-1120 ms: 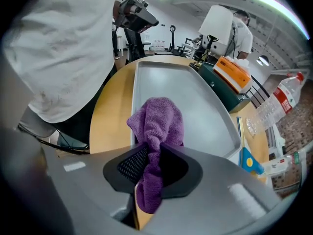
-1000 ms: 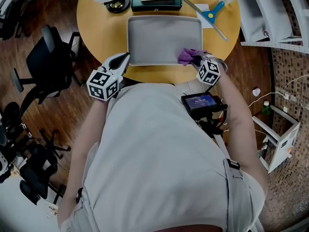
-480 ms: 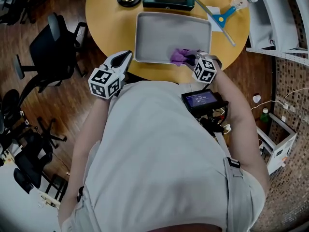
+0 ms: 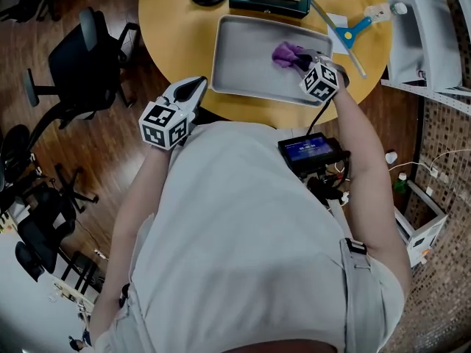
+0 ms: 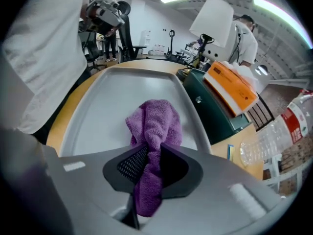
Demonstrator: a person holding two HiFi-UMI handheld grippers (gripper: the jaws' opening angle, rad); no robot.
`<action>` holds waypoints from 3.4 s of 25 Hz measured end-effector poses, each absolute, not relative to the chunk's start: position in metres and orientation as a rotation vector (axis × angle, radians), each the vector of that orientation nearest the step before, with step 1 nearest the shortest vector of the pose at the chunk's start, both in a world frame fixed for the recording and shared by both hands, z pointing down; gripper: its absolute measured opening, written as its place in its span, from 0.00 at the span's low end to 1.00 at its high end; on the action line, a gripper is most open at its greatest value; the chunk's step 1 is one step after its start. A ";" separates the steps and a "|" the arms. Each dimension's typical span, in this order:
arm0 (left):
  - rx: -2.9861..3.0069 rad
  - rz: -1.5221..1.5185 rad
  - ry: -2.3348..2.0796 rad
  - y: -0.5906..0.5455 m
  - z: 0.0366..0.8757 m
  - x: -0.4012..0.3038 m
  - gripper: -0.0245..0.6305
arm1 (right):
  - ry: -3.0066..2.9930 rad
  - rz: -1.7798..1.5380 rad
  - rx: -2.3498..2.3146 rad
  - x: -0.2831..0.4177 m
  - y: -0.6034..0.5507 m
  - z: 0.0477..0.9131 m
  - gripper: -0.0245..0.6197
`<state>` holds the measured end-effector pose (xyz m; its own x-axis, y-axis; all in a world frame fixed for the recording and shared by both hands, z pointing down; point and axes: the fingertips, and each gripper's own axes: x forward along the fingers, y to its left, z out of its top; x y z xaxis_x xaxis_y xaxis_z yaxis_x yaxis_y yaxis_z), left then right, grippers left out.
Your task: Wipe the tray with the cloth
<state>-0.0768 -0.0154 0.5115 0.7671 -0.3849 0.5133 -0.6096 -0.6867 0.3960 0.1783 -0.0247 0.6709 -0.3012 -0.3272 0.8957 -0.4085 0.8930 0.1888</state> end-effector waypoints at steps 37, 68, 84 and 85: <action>2.375 0.505 -0.792 -0.005 0.518 -0.103 0.04 | -1.980 0.179 0.343 0.095 -0.003 0.669 0.14; 2.321 0.475 -0.847 -0.004 0.527 -0.124 0.04 | -2.064 0.077 -0.001 0.014 0.009 0.674 0.15; 2.259 0.481 -0.925 -0.002 0.533 -0.142 0.04 | -1.969 0.076 0.324 0.043 -0.139 0.671 0.15; 2.255 0.479 -0.927 -0.002 0.534 -0.142 0.04 | -1.961 0.078 0.334 0.043 -0.139 0.671 0.15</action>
<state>-0.1422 -0.0017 0.5342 0.6840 -0.4887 0.5415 -0.7243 -0.5426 0.4253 0.0428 -0.1390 0.6711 -0.3685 -0.1970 0.9085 -0.2684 0.9582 0.0989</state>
